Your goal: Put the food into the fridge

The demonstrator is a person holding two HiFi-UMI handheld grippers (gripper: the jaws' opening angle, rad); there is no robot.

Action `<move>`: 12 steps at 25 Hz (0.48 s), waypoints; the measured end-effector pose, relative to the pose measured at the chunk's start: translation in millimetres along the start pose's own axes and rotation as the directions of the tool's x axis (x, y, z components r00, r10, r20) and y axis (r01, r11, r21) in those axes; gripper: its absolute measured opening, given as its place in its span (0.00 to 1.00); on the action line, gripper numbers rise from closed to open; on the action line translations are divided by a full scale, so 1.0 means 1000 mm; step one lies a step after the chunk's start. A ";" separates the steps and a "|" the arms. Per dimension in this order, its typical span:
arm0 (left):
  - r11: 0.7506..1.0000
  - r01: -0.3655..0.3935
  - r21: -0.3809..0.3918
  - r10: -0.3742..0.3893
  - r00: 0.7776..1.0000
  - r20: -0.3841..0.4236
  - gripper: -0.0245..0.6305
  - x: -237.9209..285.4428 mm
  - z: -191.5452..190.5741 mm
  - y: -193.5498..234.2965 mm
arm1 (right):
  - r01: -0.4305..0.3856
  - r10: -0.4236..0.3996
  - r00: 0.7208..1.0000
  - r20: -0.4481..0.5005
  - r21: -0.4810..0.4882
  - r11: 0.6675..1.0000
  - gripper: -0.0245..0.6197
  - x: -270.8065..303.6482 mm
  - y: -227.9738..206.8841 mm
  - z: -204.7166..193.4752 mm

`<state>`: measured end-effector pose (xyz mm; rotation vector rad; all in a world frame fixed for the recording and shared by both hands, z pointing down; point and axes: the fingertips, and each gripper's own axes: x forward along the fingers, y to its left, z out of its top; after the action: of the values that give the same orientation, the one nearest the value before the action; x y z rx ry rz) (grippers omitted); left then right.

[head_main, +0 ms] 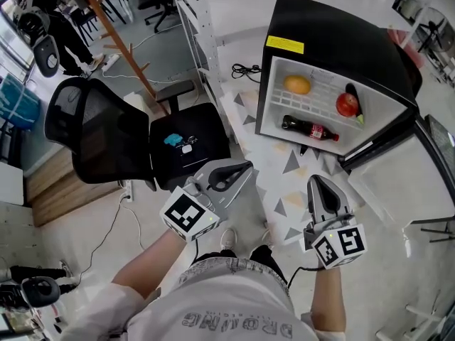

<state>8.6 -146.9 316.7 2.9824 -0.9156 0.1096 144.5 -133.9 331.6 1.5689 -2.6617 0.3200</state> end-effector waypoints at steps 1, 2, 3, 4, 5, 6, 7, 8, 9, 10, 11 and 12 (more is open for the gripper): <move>1.000 0.000 0.001 0.000 1.000 0.001 0.05 0.000 0.001 0.001 | 0.000 0.000 1.000 -0.001 -0.001 1.000 0.04 0.000 0.000 0.000; 1.000 0.000 0.002 0.000 1.000 0.002 0.05 0.001 0.002 0.001 | -0.001 0.001 1.000 -0.001 -0.002 1.000 0.04 0.001 0.001 0.001; 1.000 0.000 0.004 0.000 1.000 0.003 0.05 0.001 0.003 0.002 | -0.002 0.002 1.000 -0.001 -0.003 1.000 0.04 0.001 0.001 0.002; 1.000 0.000 0.006 0.000 1.000 0.004 0.05 0.002 0.004 0.002 | -0.002 0.002 1.000 -0.001 -0.004 1.000 0.04 0.001 0.001 0.002; 1.000 -0.001 0.006 0.001 1.000 0.006 0.05 0.002 0.005 0.002 | -0.003 0.003 1.000 -0.002 -0.006 1.000 0.04 0.001 0.001 0.003; 1.000 -0.001 0.006 0.001 1.000 0.008 0.05 0.003 0.005 0.002 | -0.004 0.003 1.000 -0.003 -0.007 1.000 0.04 0.001 0.001 0.003; 1.000 -0.001 0.005 0.001 1.000 0.011 0.05 0.004 0.006 0.002 | -0.004 0.004 1.000 -0.004 -0.010 1.000 0.04 0.001 0.001 0.004; 1.000 -0.001 0.005 0.001 1.000 0.014 0.05 0.005 0.006 0.002 | -0.004 0.004 1.000 -0.006 -0.012 1.000 0.04 0.002 0.000 0.005; 1.000 -0.001 0.005 0.001 1.000 0.017 0.05 0.006 0.007 0.002 | -0.005 0.005 1.000 -0.008 -0.016 1.000 0.04 0.002 0.000 0.005; 1.000 -0.001 0.004 0.001 1.000 0.020 0.05 0.007 0.007 0.002 | -0.006 0.006 1.000 -0.010 -0.019 1.000 0.04 0.002 0.000 0.006; 1.000 -0.002 0.002 0.002 1.000 0.022 0.05 0.007 0.007 0.002 | -0.008 0.008 1.000 -0.013 -0.021 1.000 0.04 0.002 0.000 0.006; 1.000 -0.003 0.001 0.003 1.000 0.023 0.05 0.007 0.008 0.002 | -0.010 0.009 1.000 -0.015 -0.023 1.000 0.04 0.002 0.001 0.006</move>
<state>13.9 -152.6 309.7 2.9891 -0.9230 0.0759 143.3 -136.6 326.0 1.5416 -2.6525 0.2990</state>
